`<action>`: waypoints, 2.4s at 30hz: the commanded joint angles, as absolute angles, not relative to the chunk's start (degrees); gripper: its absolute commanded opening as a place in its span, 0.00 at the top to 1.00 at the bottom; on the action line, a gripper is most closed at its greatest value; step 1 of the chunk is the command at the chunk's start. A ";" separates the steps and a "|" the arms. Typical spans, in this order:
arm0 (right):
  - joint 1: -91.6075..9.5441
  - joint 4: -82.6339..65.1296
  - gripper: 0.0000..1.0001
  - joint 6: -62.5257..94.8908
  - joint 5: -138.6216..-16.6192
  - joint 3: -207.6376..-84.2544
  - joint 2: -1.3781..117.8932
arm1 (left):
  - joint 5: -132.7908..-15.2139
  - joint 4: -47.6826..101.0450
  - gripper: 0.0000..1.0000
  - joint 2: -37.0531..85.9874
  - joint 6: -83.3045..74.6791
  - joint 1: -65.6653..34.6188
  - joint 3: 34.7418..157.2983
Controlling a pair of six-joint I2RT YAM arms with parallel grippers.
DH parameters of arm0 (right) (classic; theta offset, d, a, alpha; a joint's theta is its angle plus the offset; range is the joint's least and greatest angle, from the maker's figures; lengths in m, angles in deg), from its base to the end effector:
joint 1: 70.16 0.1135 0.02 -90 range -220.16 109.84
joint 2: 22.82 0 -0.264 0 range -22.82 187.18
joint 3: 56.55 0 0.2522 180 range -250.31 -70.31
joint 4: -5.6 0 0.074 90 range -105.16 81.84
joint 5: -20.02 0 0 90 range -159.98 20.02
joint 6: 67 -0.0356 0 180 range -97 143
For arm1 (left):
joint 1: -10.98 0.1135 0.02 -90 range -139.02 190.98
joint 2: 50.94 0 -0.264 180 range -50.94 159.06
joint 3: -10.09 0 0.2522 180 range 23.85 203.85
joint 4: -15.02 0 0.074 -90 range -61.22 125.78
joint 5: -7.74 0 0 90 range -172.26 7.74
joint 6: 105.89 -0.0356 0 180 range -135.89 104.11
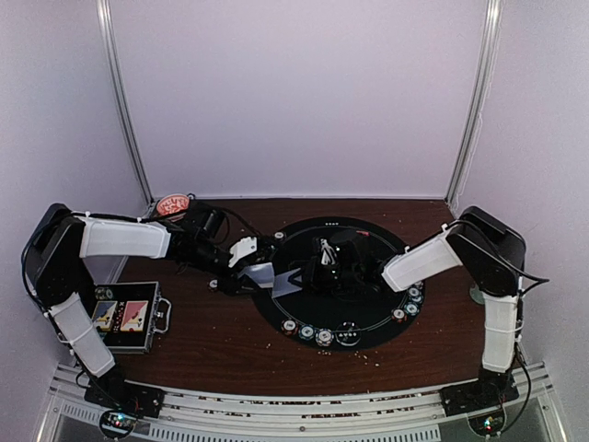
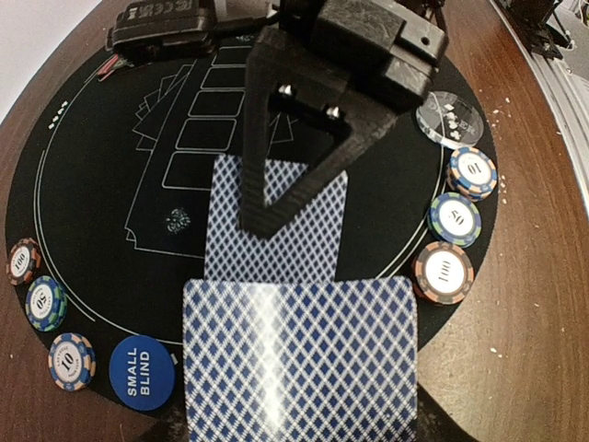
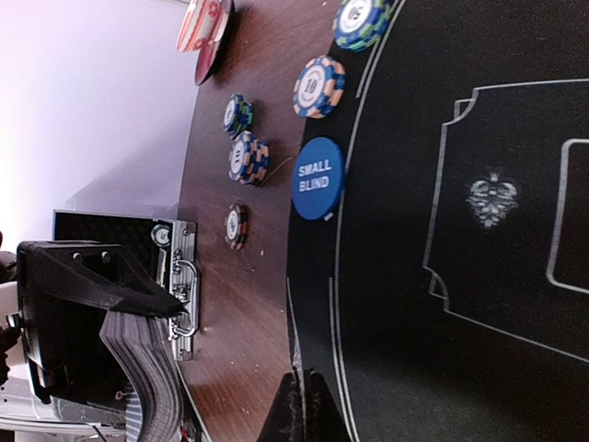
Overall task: Distribute texas hold em gaming equipment
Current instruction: Distribute the poker card in the small blind area.
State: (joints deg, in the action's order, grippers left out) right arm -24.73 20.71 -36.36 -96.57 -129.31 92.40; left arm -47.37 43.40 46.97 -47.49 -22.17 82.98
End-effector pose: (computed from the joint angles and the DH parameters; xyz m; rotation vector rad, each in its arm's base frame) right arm 0.2782 0.3051 0.1335 -0.0512 2.4082 1.4934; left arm 0.2789 -0.2065 0.1855 1.5017 1.9009 -0.7679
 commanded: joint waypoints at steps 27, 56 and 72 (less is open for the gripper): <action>-20.49 17.23 0.71 -37.95 -96.11 -149.06 108.71 | -45.35 41.44 0.41 43.85 -47.36 -21.55 82.56; -24.57 13.98 0.31 -31.04 -88.76 -129.89 79.33 | -44.93 41.81 0.41 44.79 -47.59 -21.59 82.88; -18.78 16.52 0.27 -32.82 -94.62 -135.55 88.68 | -43.98 42.31 0.41 44.95 -48.24 -21.58 82.87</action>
State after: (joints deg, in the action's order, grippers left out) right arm -19.57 14.28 -31.96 -92.18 -132.68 86.45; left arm -45.90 43.46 45.48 -47.55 -22.06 82.98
